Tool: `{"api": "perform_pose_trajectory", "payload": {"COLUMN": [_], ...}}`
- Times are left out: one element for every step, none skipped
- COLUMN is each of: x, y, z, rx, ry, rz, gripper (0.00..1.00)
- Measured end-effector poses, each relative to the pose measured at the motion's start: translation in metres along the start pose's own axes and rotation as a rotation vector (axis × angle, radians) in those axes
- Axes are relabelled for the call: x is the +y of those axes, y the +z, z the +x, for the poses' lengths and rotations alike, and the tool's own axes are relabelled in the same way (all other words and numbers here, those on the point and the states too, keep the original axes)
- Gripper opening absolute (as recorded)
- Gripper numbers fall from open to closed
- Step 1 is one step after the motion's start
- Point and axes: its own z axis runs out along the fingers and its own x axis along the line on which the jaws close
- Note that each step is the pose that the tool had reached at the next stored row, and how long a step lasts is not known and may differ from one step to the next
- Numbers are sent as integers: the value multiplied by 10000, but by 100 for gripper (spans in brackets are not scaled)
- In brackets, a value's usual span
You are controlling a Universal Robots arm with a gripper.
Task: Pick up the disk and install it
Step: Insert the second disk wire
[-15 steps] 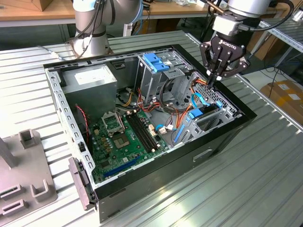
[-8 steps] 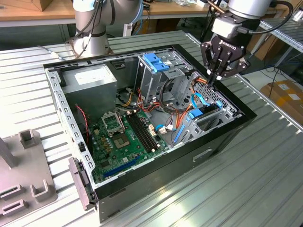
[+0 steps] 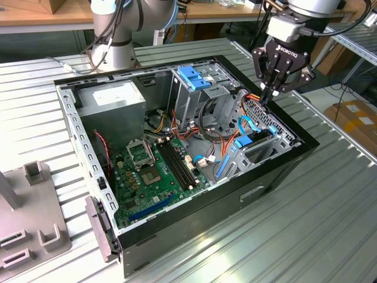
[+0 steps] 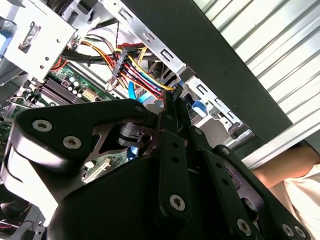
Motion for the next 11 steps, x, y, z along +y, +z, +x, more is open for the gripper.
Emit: {"api": "perform_pose_trajectory", "payload": {"x": [1, 1, 1, 2, 2, 2, 3, 3, 3, 2, 2], "y": [0, 0, 1, 5, 5, 5, 6, 7, 7, 8, 10], "z": [3, 4, 7, 10, 11, 11, 11, 11, 11, 11, 11], "rx": [-11, -49, -68, -59, -52, -51, -52, -50, -50, -48, -48], "ry": [12, 19, 33, 52, 95, 200, 455, 716, 940, 1271, 1550], "rz": [87, 177, 300, 437, 452, 443, 418, 392, 369, 336, 308], "gripper": [16, 16, 16, 16, 16, 16, 16, 16, 16, 16, 16]}}
